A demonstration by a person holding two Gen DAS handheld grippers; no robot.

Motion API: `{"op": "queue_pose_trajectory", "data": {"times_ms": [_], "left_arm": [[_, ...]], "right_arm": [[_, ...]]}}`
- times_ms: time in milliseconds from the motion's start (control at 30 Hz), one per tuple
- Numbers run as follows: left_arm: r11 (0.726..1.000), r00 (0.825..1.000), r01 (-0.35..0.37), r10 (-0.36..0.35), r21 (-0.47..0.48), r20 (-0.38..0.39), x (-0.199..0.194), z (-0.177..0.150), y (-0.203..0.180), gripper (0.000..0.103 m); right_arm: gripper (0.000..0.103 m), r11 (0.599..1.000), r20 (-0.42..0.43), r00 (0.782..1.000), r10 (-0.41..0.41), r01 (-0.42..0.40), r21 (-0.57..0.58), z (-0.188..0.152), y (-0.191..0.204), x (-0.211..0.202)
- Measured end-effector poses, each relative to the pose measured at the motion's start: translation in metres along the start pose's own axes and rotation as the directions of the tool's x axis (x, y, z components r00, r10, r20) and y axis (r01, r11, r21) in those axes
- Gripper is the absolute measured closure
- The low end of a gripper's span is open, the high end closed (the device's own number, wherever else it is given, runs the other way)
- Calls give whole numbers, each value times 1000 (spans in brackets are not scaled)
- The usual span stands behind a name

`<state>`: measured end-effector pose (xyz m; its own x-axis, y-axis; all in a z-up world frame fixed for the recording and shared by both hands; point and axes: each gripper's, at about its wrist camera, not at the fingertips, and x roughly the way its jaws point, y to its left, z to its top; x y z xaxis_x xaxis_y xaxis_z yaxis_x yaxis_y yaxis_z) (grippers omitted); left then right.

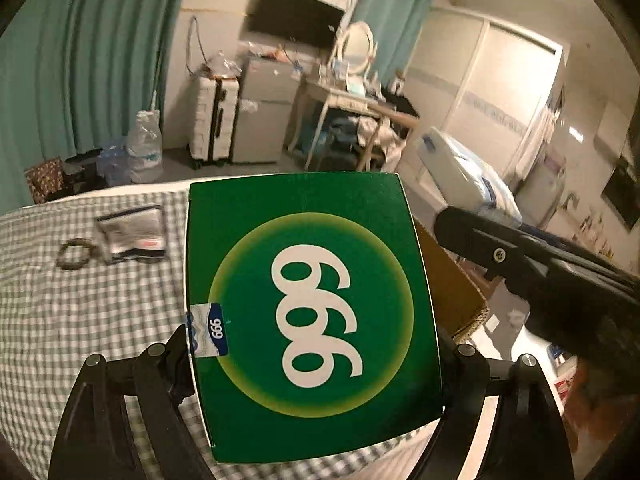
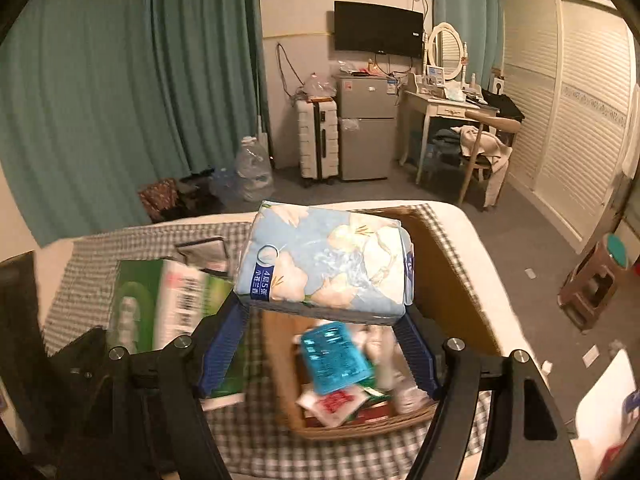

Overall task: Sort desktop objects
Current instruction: 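Carry medicine box and tissue pack over the cardboard box, then lower both items into the cardboard box and open both grippers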

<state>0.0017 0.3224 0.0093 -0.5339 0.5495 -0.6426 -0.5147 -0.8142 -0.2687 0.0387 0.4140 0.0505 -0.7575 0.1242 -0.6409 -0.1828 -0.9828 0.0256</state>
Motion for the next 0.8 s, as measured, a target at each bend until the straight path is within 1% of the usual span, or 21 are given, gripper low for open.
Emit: {"op": "queue_pose_trajectory", "data": {"times_ms": [67,133,167,200,267,300,333,367,433,500,567,667,733,767,800], "left_arm": [[999,1000,-2,2,38,-5,17,4,-17,15],[994,999,-39,38,102,8,30,7,-32,15],[993,999,-42,41,114,12,35,5,-31,15],[991,999,-41,40,124,17,38,5,-33,12],[988,999,-36,36,152,3,48,5,-36,4],[988,999,-39,40,152,1,50,7,-36,0],[989,1000,-31,31,145,4,49,6,-35,0],[991,1000,-10,10,135,0,46,5,-32,0],[995,1000,25,-24,96,-10,40,6,-17,0],[997,999,46,-46,55,-8,31,8,-5,0],[998,999,43,-44,41,15,18,13,4,0],[997,999,30,-33,66,43,2,17,6,0],[997,997,39,-43,64,64,-2,22,6,0],[997,998,44,-47,56,51,1,26,3,0],[998,999,44,-45,54,16,7,28,0,0]], "right_arm": [[31,1000,-21,1000,-16,17,7,0,-10,17],[31,999,-31,999,-16,17,39,-1,-22,31],[31,998,-28,1000,-11,13,61,-1,-29,34],[30,996,-29,1000,4,-2,89,-4,-43,37],[26,994,-8,1000,-4,5,113,1,-51,42],[20,993,6,1000,-8,7,120,2,-50,41],[9,990,24,1000,-18,15,139,5,-52,40],[6,988,37,999,-17,11,157,7,-54,38],[6,978,92,994,57,-74,195,8,-58,29],[6,971,131,987,95,-120,206,10,-55,18],[6,974,142,986,89,-116,193,11,-48,8],[6,977,151,984,95,-121,175,9,-37,-5],[6,976,147,984,97,-123,178,6,-33,-12],[6,976,142,985,97,-123,183,4,-32,-15],[6,975,138,986,91,-116,191,2,-33,-19]]}}
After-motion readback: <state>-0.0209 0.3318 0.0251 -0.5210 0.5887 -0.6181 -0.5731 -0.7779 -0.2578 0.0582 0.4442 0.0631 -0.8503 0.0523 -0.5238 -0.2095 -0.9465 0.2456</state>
